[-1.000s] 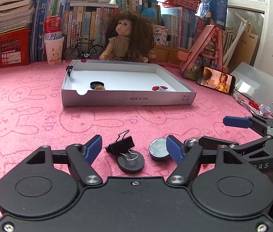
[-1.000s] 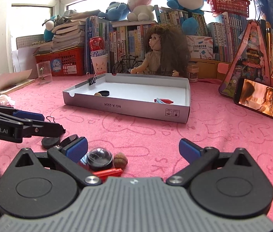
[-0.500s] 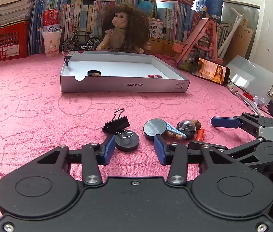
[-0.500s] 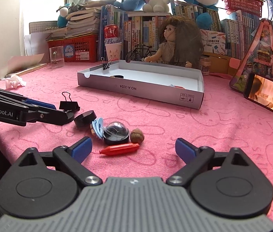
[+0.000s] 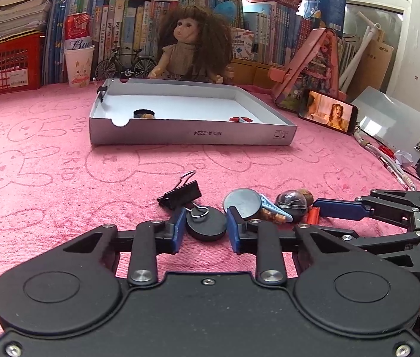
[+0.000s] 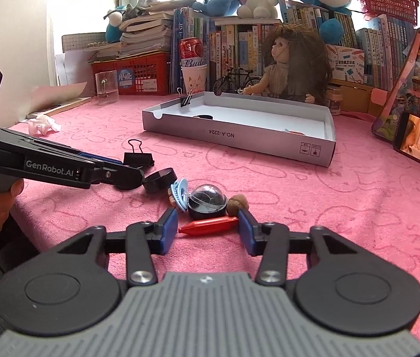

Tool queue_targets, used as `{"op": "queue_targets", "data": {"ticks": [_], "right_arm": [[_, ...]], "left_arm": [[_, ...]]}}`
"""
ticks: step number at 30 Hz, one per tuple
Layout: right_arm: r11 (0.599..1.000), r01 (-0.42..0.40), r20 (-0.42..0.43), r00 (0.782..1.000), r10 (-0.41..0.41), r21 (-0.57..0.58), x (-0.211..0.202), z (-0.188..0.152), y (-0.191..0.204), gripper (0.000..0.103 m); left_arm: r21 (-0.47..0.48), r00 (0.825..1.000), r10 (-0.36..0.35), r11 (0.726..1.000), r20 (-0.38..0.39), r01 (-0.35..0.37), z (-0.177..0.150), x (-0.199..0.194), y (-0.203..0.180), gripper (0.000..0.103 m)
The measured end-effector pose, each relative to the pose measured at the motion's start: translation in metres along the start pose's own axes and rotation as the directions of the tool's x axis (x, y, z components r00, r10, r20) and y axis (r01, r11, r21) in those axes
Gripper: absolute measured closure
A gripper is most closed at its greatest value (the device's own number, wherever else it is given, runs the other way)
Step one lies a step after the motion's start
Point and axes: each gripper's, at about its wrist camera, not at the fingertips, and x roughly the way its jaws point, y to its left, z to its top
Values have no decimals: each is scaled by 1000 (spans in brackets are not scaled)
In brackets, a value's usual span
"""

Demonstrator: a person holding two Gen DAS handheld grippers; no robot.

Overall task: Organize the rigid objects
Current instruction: 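Move both grippers back toward the black binder clip and remaining objects, then grasp a black round lid with the left gripper while the right gripper grasps a red pen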

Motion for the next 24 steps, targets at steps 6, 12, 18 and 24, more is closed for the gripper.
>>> {"op": "queue_targets", "data": {"ticks": [6, 12, 18, 24], "right_arm": [[1000, 18, 20, 1000, -18, -1, -5, -3, 1, 55], [998, 51, 24, 998, -51, 27, -7, -3, -5, 54], [996, 81, 32, 996, -82, 45, -8, -4, -6, 54], [991, 118, 33, 992, -120, 63, -6, -3, -11, 54]], "left_arm": [[86, 1000, -7, 996, 17, 5, -7, -1, -14, 75], [90, 1000, 0, 996, 10, -1, -6, 6, -16, 73], [178, 999, 32, 983, 36, -38, -14, 6, -30, 73], [180, 1000, 9, 984, 23, -13, -19, -5, -32, 73]]}}
